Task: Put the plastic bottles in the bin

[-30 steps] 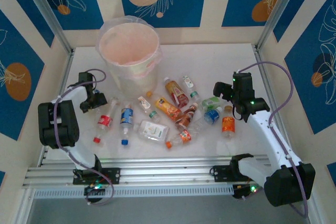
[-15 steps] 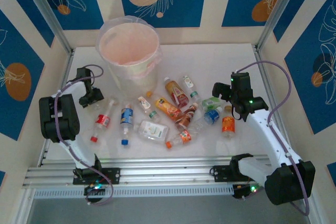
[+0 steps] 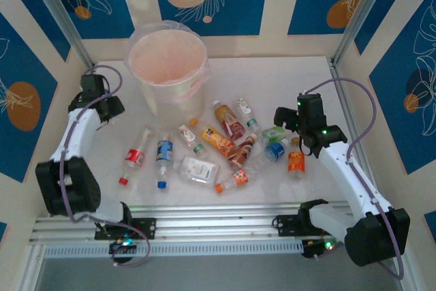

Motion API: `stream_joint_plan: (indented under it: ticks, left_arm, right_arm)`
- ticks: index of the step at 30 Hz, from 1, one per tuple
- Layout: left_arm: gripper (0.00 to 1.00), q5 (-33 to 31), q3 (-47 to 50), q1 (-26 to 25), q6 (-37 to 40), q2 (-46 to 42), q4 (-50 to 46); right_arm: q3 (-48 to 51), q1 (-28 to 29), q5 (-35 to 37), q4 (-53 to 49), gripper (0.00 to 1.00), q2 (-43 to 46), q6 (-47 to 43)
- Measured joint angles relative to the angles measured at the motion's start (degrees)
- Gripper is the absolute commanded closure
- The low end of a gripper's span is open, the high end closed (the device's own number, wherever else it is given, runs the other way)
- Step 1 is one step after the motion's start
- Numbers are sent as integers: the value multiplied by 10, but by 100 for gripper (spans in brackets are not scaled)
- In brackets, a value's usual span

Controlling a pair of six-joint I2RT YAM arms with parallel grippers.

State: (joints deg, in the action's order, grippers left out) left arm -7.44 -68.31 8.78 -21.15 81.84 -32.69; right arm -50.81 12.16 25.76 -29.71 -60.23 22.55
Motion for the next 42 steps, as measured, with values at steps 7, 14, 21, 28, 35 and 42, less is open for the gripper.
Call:
stream_joint_plan:
  ticks: [7, 14, 21, 28, 35, 42]
  left_arm:
    - [50, 35, -69, -5, -5, -99, -7]
    - [50, 64, -179, -81, -10, -97, -7]
    - [50, 70, -374, -186, 17, 19, -21]
    - [50, 76, -607, -235, 64, 206, -109]
    - [50, 103, -684, -238, 106, 317, -198]
    - [50, 120, -685, -238, 158, 342, -268]
  right_arm:
    - [0, 3, 0, -2, 1, 0, 4]
    - [0, 6, 2, -2, 1, 0, 10]
    - [0, 10, 3, -3, 1, 0, 11]
    - [-3, 11, 3, -16, 1, 0, 19]
    - [-9, 13, 5, -26, 1, 0, 30]
    - [-9, 13, 5, -29, 1, -16, 40]
